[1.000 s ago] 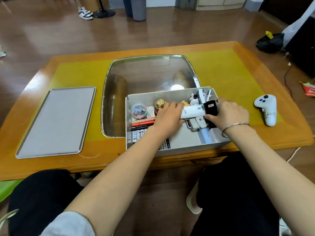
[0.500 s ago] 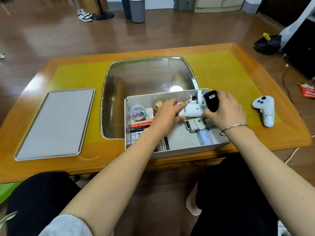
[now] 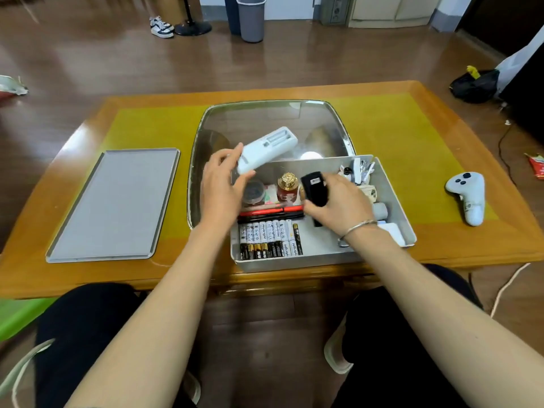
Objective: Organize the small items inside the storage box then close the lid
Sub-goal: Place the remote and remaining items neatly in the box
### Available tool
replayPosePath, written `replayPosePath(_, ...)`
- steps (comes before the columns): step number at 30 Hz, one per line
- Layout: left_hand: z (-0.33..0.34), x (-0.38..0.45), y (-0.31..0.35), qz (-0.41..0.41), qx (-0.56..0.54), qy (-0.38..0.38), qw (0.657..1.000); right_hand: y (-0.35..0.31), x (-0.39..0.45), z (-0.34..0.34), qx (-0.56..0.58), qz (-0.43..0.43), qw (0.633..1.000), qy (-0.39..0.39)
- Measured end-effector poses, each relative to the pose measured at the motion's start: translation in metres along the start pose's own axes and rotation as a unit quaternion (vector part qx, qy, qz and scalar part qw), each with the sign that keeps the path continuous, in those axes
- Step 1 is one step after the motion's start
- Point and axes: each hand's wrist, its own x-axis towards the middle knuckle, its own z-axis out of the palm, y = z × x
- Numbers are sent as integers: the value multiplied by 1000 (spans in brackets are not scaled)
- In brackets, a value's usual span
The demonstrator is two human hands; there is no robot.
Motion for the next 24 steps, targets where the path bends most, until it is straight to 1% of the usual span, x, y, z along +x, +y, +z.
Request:
replayPosePath(2,-5,-2,-5,-3,0,4,1000,-15,1,19,21,3,999,-40)
replayPosePath(5,-6,-6,-9,-2,-2,6,1000,-29,0,43,14,-3,995,-100)
replayPosePath(10,-4,-13,-10,-1,15,-2,1000,-36,0,59,33,1,989,-144)
replayPosePath(11,-5,-13,-10,1,17,-5,1000,-35,0,58,33,3,989,-143)
replayPosePath(13,-8,-12,-9,-1,21,-9,1000,-30,0,52,24,-8,994,-103)
replayPosePath(16,-12,-10,-6,6,32,-38,999,-18,0,33,24,-40,998,29)
replayPosePath(17,-13,-10,-3,14,37,-55,998,-13,1,26,24,-51,996,67)
replayPosePath(18,-13,-11,0,23,41,-74,996,-8,3,20,20,-61,994,89)
replayPosePath(19,-13,-11,4,34,44,-93,994,-3,5,14,11,-72,993,94)
replayPosePath(21,-12,-12,12,54,40,-125,990,4,7,5,-7,-93,993,76)
replayPosePath(24,-8,-13,26,91,24,-155,983,11,7,-2,-4,-107,992,69)
